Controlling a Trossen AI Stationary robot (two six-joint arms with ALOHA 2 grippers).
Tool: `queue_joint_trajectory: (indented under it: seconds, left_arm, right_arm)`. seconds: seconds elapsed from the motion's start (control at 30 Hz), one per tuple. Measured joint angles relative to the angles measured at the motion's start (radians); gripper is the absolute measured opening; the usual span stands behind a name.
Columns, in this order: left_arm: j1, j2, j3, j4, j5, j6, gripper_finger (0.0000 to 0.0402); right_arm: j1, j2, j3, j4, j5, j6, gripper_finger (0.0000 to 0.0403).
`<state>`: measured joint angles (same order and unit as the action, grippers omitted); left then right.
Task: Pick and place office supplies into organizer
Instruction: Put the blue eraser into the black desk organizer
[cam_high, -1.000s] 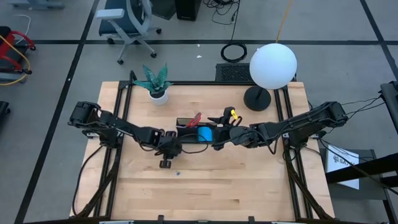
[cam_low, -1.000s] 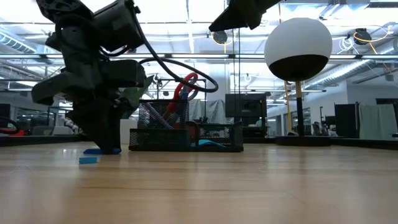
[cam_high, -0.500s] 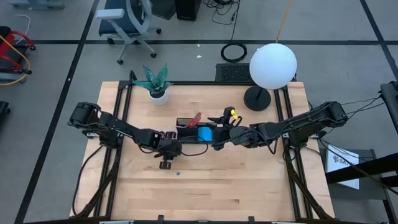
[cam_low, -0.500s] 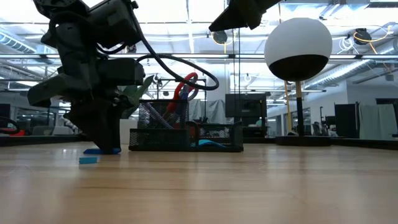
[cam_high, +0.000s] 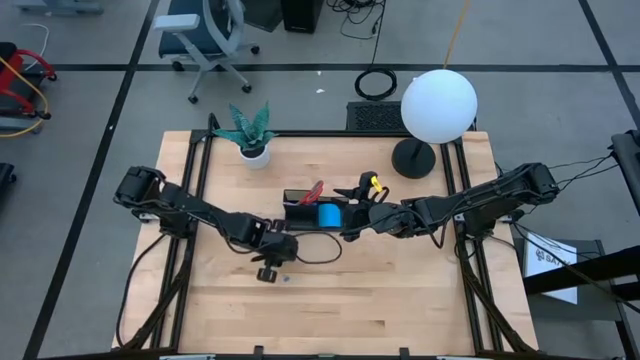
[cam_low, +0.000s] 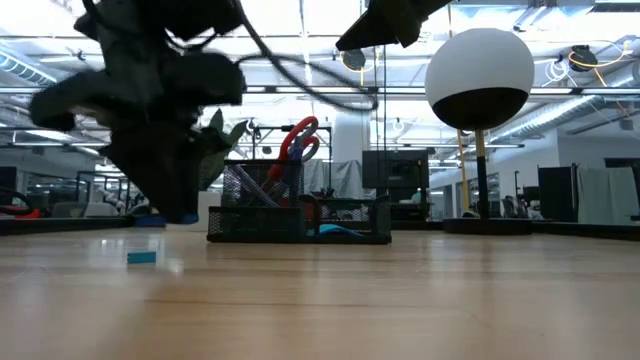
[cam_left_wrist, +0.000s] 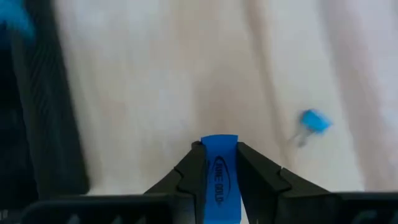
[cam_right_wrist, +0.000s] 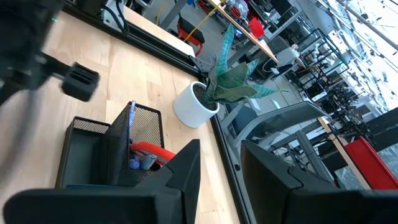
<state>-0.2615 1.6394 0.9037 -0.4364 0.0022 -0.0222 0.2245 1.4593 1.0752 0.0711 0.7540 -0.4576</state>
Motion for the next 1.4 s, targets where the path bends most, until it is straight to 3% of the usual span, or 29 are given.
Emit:
queue_joint_trajectory:
  seconds: [0.37,0.57,0.9,1.4]
  left_arm:
    - [-0.025,-0.002,0.019,0.013,-0.238,0.092,0.0081]
    - [-0.014,-0.003,0.02,0.051,-0.308,0.126,0.0081]
    - [-0.005,-0.004,0.021,0.11,-0.545,0.171,0.0081]
    - [0.107,-0.005,0.022,0.154,-0.528,0.151,0.0081]
  right_arm:
    - [0.0,0.0,0.0,0.0,0.0,0.0,0.0105]
    - [0.0,0.0,0.0,0.0,0.0,0.0,0.0105]
    - [0.0,0.0,0.0,0.0,0.0,0.0,0.0105]
    - [0.0,0.0,0.0,0.0,0.0,0.0,0.0105]
